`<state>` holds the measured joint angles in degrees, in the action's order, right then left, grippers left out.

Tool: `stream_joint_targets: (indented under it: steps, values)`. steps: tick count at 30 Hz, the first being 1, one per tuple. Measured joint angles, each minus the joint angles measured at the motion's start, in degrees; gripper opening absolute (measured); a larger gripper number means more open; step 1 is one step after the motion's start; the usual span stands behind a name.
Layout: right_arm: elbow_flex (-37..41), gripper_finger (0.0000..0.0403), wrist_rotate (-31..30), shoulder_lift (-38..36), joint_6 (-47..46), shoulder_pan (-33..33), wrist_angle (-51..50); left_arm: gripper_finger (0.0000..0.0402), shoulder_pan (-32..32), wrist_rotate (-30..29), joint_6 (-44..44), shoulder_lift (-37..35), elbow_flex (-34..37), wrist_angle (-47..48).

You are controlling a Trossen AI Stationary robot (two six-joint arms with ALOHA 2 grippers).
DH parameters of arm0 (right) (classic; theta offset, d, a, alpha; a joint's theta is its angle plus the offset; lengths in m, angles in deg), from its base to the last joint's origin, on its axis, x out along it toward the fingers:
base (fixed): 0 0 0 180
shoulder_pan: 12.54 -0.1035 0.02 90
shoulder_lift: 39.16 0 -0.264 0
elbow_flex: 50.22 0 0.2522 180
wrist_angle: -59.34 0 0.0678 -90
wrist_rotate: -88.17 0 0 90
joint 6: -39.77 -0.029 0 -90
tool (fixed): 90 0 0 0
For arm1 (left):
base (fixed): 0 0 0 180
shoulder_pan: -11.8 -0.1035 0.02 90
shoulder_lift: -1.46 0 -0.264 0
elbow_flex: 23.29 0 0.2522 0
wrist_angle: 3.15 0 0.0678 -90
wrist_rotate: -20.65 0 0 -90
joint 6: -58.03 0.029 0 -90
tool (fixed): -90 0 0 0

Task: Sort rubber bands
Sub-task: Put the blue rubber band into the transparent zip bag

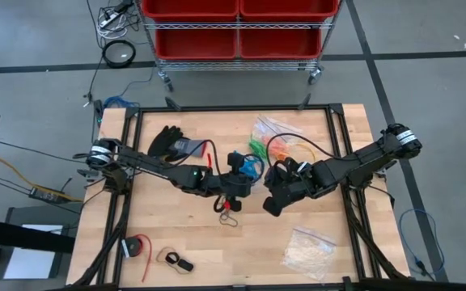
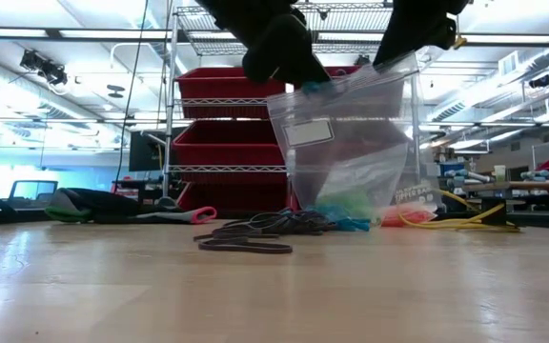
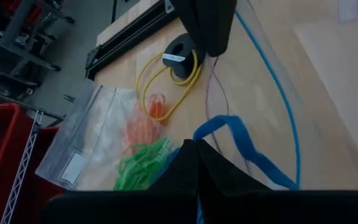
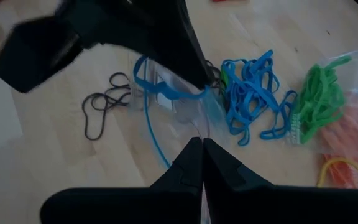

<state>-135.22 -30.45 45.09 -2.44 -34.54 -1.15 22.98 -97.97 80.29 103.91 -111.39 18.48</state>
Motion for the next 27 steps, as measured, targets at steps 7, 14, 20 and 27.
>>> stream_joint_targets:
  steps: [7,14,20,27]
  values:
    - [0.0,0.0000,0.5,0.0,-0.6,0.6,0.7,0.0000,1.3,-0.5,1.5,0.0,-0.3,-0.5]
    - [0.0,0.0000,1.8,0.0,-1.3,1.6,0.9,0.0000,3.2,-0.7,3.0,-0.1,-2.6,-1.3]
    - [0.0,0.0000,2.4,0.0,-1.4,2.0,2.7,0.0000,3.2,-0.3,2.8,0.1,-2.8,-0.7]
    - [0.0,0.0000,3.2,0.0,-0.2,1.9,6.7,0.0000,2.4,0.3,2.6,1.5,-2.8,1.1]
